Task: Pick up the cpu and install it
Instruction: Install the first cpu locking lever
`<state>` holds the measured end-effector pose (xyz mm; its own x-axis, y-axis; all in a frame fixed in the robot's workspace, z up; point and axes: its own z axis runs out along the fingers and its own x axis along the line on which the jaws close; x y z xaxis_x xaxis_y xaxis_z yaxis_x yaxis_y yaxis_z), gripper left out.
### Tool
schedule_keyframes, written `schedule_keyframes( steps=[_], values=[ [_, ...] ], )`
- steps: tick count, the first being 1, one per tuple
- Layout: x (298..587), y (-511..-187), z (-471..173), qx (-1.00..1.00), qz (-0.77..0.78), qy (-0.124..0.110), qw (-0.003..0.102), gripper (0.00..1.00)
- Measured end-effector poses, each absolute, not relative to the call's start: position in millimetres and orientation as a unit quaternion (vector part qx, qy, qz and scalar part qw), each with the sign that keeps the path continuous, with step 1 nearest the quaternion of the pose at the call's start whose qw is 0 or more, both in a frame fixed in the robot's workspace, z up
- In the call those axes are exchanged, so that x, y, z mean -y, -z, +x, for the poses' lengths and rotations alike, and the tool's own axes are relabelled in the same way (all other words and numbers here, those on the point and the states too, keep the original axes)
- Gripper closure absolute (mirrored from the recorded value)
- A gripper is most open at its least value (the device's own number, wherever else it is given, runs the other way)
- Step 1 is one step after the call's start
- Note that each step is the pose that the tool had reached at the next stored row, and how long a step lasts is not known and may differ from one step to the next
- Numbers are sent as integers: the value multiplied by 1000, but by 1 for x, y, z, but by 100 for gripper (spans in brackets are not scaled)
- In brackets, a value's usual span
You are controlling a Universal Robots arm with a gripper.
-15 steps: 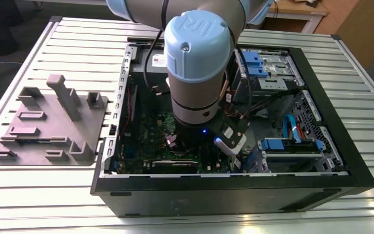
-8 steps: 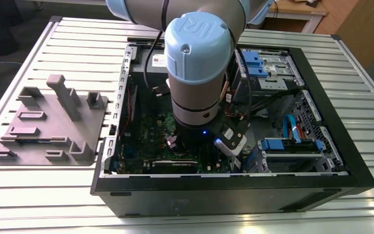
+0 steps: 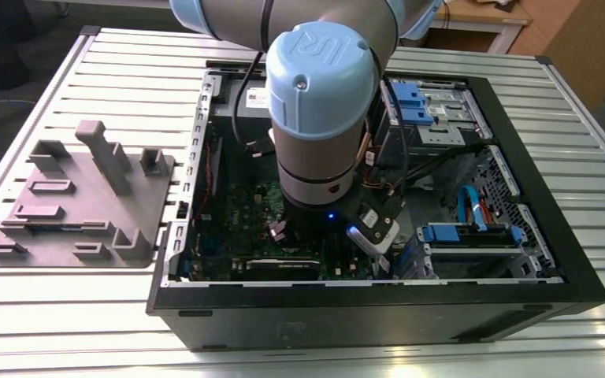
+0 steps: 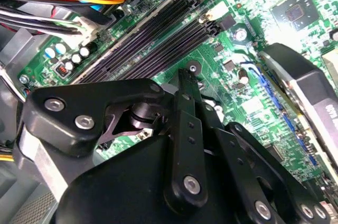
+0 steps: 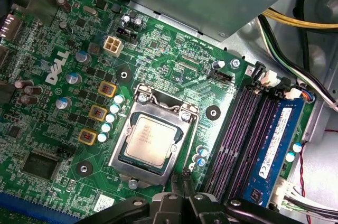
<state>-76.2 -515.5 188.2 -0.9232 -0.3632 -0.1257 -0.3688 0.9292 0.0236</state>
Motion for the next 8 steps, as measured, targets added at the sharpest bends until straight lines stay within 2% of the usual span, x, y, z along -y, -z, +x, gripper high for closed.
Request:
schedule_keyframes(
  steps=[8],
  values=[
    [515,-189,-76,-981,-184,-23,60,89]
  ],
)
